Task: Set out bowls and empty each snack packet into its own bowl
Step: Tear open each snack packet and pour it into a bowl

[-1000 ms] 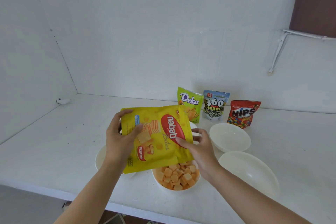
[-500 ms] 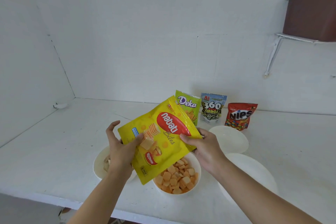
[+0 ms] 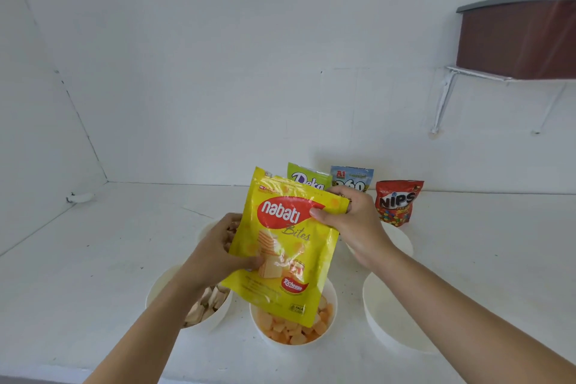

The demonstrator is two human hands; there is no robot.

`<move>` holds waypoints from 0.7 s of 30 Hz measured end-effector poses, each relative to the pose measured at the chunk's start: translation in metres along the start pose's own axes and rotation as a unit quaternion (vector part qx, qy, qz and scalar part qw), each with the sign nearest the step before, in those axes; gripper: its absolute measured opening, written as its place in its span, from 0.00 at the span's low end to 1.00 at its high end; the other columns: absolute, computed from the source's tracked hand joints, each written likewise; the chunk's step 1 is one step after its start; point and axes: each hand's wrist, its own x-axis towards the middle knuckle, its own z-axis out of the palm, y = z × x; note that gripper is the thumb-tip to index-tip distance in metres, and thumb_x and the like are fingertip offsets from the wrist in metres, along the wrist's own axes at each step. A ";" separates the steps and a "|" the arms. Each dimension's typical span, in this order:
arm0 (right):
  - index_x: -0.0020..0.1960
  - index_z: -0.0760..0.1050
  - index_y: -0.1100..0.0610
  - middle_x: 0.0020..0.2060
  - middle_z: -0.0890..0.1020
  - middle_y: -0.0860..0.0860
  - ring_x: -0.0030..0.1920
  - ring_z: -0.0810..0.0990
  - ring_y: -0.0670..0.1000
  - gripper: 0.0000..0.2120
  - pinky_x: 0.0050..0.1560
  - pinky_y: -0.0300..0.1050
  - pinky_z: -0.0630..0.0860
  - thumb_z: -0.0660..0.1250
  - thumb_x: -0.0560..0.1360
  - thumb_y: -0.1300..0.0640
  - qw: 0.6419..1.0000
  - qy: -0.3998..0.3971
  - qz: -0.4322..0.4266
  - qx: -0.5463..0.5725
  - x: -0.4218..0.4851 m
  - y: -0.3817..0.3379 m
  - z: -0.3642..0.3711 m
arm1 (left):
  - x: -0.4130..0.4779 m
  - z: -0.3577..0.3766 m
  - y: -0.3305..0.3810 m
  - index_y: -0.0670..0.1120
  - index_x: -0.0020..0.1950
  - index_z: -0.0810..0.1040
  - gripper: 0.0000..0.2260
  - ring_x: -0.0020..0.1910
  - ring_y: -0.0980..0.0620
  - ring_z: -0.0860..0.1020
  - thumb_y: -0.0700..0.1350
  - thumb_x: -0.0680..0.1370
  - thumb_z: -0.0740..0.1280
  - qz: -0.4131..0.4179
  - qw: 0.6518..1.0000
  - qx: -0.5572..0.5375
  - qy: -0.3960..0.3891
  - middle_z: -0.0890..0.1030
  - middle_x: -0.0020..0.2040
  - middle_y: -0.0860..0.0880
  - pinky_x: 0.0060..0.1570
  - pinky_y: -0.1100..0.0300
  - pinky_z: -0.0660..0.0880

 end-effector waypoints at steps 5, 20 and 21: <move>0.54 0.81 0.52 0.50 0.85 0.48 0.51 0.84 0.51 0.23 0.52 0.55 0.82 0.82 0.62 0.48 0.988 0.009 -0.066 -0.142 0.000 -0.020 0.001 | 0.012 0.004 0.034 0.65 0.67 0.63 0.35 0.49 0.56 0.84 0.49 0.69 0.80 0.061 0.998 -0.022 0.010 0.83 0.52 0.56 0.46 0.56 0.82; 0.49 0.85 0.54 0.39 0.81 0.44 0.43 0.79 0.45 0.05 0.43 0.32 0.69 0.71 0.76 0.57 0.889 0.197 -0.152 -0.385 -0.040 -0.091 -0.052 | 0.061 0.036 0.130 0.53 0.53 0.71 0.08 0.49 0.52 0.82 0.43 0.80 0.69 0.336 0.942 -0.007 -0.010 0.81 0.51 0.57 0.42 0.58 0.79; 0.50 0.84 0.54 0.40 0.80 0.44 0.43 0.78 0.45 0.05 0.43 0.30 0.68 0.70 0.76 0.58 0.873 0.212 -0.158 -0.409 -0.047 -0.094 -0.058 | 0.061 0.044 0.135 0.53 0.55 0.71 0.09 0.50 0.52 0.82 0.43 0.80 0.69 0.352 0.936 0.005 -0.023 0.81 0.51 0.58 0.42 0.59 0.79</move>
